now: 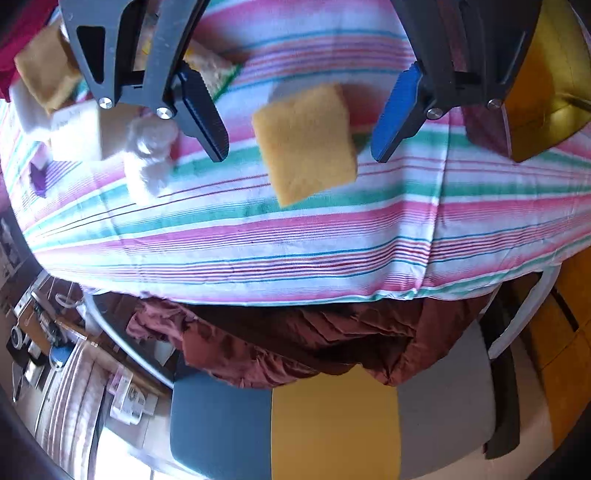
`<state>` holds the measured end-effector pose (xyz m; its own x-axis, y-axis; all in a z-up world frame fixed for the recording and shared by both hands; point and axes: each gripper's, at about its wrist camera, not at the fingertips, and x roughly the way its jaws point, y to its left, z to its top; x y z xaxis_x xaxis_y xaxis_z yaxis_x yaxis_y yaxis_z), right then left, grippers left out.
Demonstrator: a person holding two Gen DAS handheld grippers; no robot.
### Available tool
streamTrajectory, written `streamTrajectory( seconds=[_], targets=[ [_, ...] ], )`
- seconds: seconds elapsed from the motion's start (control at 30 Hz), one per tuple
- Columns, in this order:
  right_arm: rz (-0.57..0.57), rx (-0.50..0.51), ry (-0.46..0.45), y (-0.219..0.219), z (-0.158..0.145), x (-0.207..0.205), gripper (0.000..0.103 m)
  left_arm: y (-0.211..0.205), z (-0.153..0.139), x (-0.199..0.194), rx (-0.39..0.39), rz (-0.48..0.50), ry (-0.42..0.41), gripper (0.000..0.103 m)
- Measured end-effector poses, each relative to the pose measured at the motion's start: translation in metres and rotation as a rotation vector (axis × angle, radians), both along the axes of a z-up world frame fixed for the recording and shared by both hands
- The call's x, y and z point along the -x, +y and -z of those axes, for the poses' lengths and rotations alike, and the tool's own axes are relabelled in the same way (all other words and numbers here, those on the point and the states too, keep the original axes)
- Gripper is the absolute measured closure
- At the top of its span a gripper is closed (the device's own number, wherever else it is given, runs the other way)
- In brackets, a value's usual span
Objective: Organize objects
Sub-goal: 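Grasp a yellow sponge with the left tool while the right tool grasps another sponge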
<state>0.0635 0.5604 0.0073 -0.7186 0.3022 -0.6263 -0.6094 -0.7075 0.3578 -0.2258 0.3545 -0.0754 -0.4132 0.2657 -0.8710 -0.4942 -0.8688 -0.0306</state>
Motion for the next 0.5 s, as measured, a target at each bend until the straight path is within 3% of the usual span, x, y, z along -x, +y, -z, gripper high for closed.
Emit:
streamTrajectory(
  seconds=[0.07,0.1,0.13,0.3,0.5],
  targets=[
    [0.007,0.01,0.008,0.003,0.001,-0.001,0.009,0.002,0.008,0.008,-0.007,-0.017,-0.023,0.026],
    [0.008,0.015,0.01,0.004,0.001,-0.002,0.009,0.002,0.012,0.011,0.001,-0.023,-0.028,0.039],
    [0.007,0.024,0.01,0.005,0.002,-0.002,0.009,0.002,0.017,0.013,0.01,-0.029,-0.04,0.043],
    [0.004,0.037,0.002,0.009,0.006,0.001,0.009,-0.005,0.022,0.005,-0.003,0.001,-0.028,0.051],
    [0.069,0.103,0.019,0.03,0.014,-0.012,0.009,-0.017,0.009,-0.029,-0.039,0.05,0.006,0.051]
  ],
)
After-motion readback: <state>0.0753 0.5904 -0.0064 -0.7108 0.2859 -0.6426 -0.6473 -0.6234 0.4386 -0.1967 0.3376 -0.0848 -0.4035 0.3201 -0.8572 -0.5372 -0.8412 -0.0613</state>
